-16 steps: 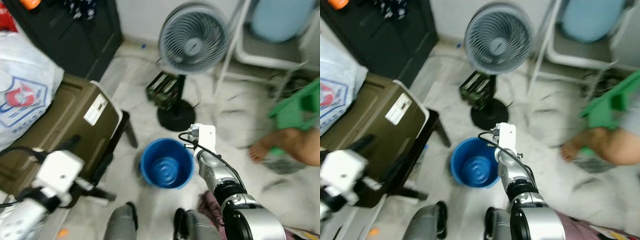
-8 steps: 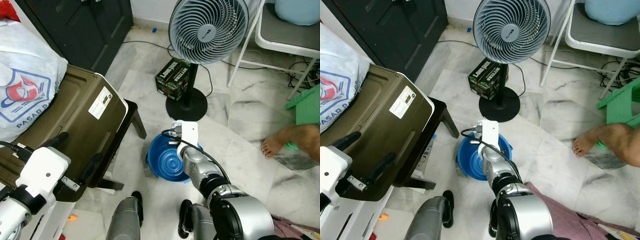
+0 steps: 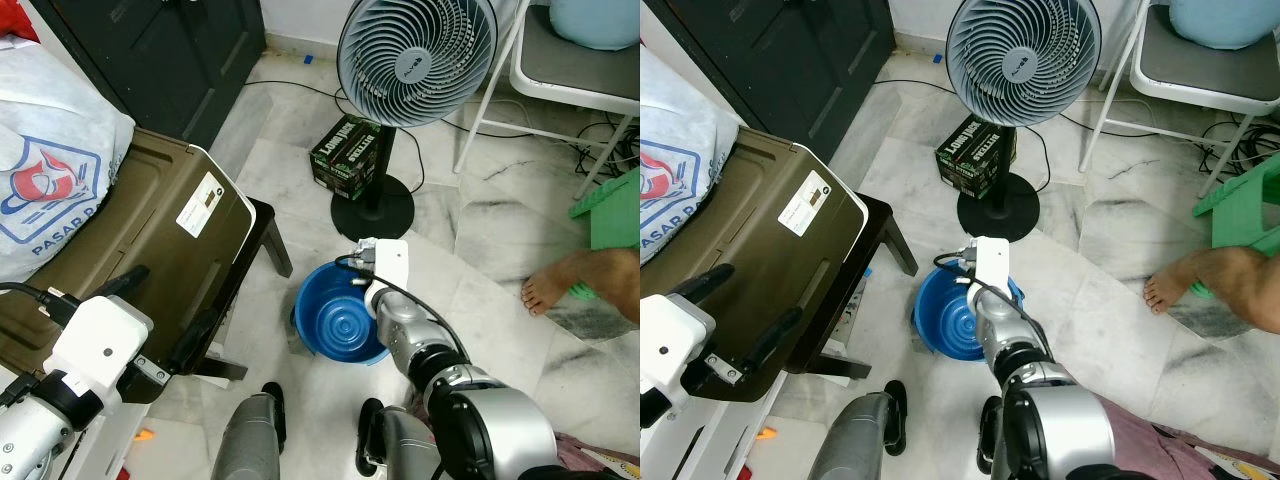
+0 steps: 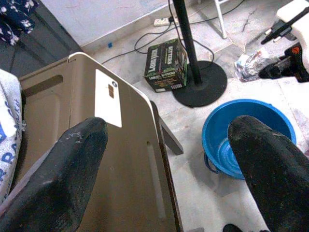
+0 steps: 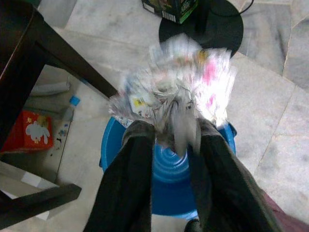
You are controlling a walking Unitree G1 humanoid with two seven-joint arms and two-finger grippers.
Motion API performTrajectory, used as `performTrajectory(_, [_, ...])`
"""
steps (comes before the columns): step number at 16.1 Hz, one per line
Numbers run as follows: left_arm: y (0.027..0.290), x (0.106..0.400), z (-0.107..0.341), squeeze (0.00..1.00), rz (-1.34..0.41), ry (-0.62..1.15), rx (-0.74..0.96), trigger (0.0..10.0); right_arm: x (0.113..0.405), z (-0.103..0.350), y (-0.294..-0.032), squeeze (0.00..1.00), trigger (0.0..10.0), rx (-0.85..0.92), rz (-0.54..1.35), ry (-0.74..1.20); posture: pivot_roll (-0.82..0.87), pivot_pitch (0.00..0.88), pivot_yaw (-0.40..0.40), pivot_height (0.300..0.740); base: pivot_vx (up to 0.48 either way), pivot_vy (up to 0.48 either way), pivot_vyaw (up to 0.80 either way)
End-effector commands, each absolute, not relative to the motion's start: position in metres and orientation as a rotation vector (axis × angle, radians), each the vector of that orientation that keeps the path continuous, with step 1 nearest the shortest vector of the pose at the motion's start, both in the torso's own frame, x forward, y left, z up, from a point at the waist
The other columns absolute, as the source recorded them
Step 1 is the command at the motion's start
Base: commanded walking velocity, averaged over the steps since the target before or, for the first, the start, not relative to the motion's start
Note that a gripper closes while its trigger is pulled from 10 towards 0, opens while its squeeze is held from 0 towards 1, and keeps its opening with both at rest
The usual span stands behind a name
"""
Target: Clean up the room
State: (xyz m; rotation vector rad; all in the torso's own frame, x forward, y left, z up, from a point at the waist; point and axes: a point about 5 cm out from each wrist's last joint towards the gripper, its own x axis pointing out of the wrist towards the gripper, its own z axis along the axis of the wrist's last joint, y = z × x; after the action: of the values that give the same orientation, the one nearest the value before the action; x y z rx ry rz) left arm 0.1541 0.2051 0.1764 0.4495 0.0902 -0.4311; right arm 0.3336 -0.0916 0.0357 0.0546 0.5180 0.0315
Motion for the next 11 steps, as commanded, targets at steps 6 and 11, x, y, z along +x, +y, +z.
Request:
performTrajectory(6, [0.205,0.156,0.173,0.0,-0.429,0.103,0.458,10.0,0.332,0.036,-0.08,1.0,10.0,0.093,0.073,0.508,0.39,0.303,0.065,0.74,0.0,0.0,0.0])
performTrajectory(11, [0.196,0.174,0.166,0.0,-0.433,0.063,0.414,10.0,0.333,0.053,-0.052,1.0,10.0,0.12,0.286,0.399,0.3,0.264,0.048,0.74,0.0,0.0,0.0])
